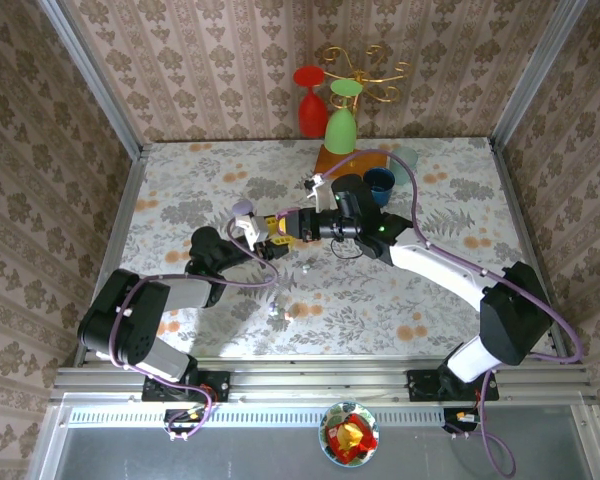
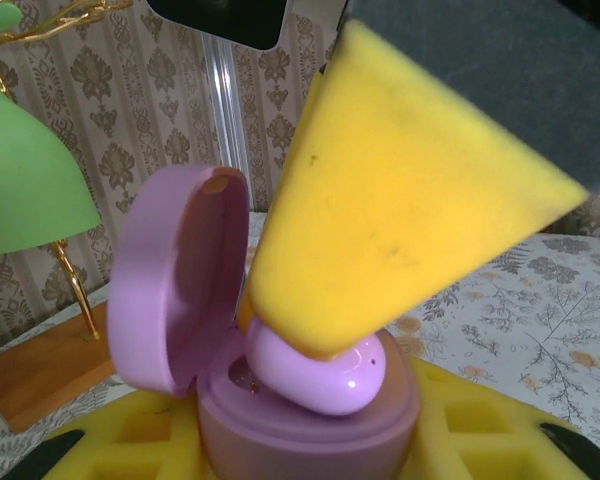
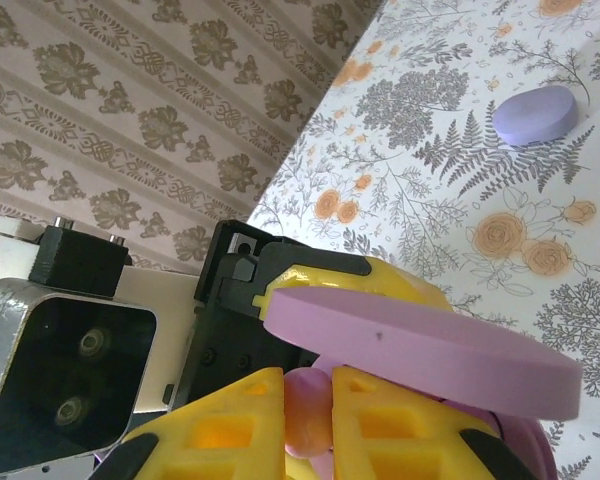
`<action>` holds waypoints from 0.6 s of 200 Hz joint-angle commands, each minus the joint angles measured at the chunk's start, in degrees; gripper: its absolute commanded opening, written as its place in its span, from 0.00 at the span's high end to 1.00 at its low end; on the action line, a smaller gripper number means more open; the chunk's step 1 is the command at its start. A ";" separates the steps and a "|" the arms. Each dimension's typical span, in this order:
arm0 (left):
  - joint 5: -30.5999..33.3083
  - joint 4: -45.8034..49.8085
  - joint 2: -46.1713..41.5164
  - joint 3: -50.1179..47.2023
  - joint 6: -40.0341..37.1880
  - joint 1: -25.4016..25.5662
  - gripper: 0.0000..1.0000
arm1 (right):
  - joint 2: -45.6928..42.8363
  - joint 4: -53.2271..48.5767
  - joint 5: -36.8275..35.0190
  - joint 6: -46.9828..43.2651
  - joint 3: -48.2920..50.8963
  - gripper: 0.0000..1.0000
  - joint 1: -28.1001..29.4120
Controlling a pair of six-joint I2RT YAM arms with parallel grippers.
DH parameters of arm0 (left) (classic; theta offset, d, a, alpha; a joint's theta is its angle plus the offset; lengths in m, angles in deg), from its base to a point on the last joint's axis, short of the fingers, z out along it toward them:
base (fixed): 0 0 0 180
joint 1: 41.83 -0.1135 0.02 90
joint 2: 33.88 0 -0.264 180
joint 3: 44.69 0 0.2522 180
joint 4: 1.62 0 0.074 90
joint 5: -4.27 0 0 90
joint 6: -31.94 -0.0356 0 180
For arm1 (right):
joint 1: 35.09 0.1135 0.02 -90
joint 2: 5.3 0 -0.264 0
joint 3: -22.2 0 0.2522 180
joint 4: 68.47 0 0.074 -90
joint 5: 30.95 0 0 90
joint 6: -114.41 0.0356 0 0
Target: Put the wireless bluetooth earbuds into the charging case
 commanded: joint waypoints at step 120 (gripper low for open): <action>-0.24 -2.65 -0.99 1.80 1.59 0.30 0.71 | -1.90 -5.86 -7.30 -3.05 -1.01 0.59 -0.08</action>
